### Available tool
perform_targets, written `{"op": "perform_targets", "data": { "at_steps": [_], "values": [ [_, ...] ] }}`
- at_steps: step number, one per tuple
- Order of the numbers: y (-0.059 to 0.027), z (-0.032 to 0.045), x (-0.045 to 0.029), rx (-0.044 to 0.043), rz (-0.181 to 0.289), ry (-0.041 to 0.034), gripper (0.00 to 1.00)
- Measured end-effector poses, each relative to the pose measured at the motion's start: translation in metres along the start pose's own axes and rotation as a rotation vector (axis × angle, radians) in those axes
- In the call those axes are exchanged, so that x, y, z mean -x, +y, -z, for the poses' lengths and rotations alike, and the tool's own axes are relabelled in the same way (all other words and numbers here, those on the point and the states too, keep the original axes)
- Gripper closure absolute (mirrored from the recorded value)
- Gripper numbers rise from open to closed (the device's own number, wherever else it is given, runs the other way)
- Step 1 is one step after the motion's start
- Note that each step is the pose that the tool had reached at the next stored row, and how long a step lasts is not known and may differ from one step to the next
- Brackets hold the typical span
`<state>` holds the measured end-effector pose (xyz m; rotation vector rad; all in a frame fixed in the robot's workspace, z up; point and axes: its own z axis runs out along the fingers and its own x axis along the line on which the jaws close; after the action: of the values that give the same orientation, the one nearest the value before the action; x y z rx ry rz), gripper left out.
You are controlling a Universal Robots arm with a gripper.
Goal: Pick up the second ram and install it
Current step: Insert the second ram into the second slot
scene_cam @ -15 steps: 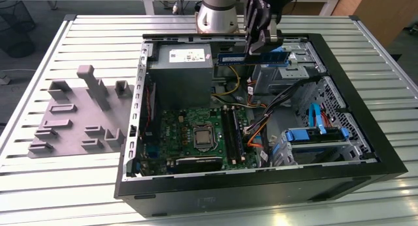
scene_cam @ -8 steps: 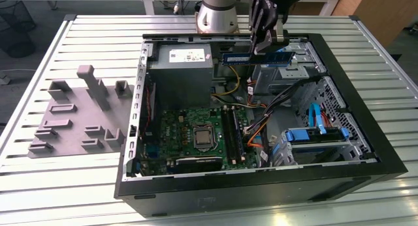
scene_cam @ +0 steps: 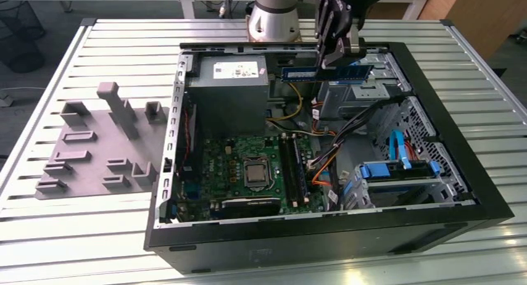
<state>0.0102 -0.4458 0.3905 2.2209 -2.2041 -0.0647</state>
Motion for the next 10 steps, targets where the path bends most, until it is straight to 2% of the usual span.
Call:
{"op": "perform_targets", "data": {
  "at_steps": [10],
  "values": [
    [-0.0009,0.0000,0.0000,-0.0002,-0.004,-0.0003,0.86]
  ]
}}
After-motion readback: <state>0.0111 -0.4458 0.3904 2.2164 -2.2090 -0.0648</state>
